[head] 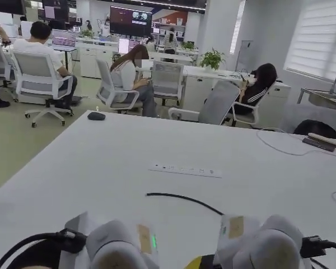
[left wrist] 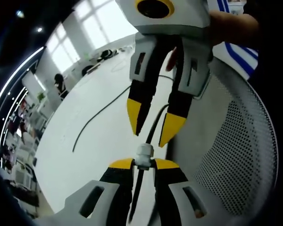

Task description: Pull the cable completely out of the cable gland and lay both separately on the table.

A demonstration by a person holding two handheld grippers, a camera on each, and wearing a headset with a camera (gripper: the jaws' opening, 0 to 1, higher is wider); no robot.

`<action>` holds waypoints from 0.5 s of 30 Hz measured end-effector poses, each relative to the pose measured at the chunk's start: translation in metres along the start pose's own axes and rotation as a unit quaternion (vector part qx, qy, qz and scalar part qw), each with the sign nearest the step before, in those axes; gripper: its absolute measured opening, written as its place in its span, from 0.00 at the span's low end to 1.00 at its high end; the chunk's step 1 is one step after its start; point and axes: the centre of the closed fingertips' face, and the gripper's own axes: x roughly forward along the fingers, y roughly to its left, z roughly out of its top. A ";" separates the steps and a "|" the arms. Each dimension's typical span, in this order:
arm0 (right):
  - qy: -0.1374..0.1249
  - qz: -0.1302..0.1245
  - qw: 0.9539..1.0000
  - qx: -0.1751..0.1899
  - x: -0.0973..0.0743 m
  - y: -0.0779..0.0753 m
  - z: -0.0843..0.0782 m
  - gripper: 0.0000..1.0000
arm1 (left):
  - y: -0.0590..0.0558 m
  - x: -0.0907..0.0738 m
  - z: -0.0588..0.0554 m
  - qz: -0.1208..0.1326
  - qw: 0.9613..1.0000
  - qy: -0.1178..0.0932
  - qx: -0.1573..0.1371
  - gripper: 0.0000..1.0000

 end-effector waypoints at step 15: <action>0.058 -0.017 0.998 -0.027 0.002 -0.007 -0.030 0.04 | 0.003 0.000 -0.005 0.002 1.000 0.007 -0.002 0.17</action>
